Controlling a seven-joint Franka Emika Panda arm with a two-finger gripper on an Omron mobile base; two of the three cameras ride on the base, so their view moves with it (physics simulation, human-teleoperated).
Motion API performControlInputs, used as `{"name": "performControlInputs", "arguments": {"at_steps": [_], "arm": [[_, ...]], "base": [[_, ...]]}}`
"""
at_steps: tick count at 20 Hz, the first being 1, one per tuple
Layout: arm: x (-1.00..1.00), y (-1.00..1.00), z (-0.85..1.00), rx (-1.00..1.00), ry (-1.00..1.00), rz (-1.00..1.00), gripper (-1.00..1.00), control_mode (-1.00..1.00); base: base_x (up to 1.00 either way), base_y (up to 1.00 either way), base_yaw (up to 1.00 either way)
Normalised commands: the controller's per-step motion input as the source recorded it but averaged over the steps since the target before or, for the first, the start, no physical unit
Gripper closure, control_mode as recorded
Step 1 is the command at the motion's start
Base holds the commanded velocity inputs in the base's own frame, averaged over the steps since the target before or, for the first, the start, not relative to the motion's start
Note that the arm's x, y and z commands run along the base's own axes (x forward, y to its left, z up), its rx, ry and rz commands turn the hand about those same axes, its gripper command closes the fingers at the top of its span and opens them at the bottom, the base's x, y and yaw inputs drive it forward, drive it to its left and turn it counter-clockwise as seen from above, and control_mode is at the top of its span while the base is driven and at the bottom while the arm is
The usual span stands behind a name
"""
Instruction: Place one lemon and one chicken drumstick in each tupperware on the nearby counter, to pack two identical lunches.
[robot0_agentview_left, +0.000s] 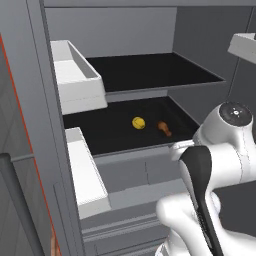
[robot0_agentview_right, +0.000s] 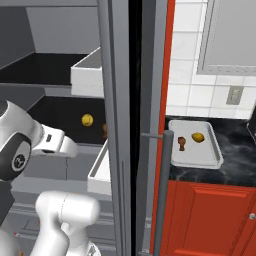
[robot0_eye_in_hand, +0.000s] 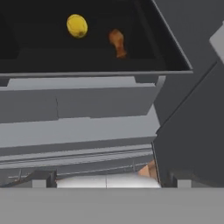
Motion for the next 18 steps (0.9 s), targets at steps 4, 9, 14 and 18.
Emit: {"name": "performControlInputs", "arguments": {"at_steps": [4,9,14,18], "arm": [[0.37,0.41,-0.10,0.00,0.10,0.00,-1.00,-1.00],[0.65,0.46,0.00,0.00,0.00,0.00,-1.00,-1.00],[0.44,0.22,-0.05,0.00,-0.09,0.00,-1.00,-1.00],[0.27,0.00,-0.31,0.03,-0.26,0.00,-1.00,-1.00]], "base": [[0.00,0.00,0.00],[0.00,0.00,0.00],[0.00,0.00,0.00],[0.00,0.00,0.00]]}}
